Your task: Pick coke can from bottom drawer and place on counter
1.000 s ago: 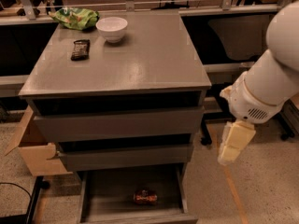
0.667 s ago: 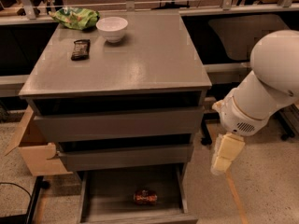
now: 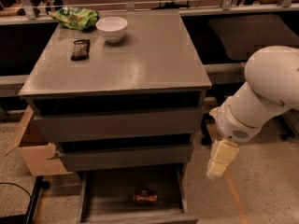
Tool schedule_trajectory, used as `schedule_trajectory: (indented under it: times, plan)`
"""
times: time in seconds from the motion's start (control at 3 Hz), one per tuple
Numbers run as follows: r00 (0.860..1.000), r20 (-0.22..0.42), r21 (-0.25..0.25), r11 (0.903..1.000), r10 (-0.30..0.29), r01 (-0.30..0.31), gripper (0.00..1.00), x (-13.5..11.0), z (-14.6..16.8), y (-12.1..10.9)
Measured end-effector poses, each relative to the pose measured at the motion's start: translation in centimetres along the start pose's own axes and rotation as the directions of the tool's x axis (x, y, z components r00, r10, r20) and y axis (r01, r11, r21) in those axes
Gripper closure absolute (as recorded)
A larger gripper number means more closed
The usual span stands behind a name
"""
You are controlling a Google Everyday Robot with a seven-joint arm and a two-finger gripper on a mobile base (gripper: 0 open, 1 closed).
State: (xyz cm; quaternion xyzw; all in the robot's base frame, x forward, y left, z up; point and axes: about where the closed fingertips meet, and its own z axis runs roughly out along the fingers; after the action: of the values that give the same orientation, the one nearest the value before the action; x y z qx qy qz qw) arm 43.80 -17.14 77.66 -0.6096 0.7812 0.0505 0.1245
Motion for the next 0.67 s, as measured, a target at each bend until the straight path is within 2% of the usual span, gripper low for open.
schedule_trajectory:
  times: [0.33,0.67]
  plan:
    - [0.999,0.027,-0.033,0.9989,0.035,-0.034,0.00,0.4,6.0,0.4]
    - [0.995,0.065,-0.038,0.9969,0.071,-0.069,0.00,0.5,11.9,0.2]
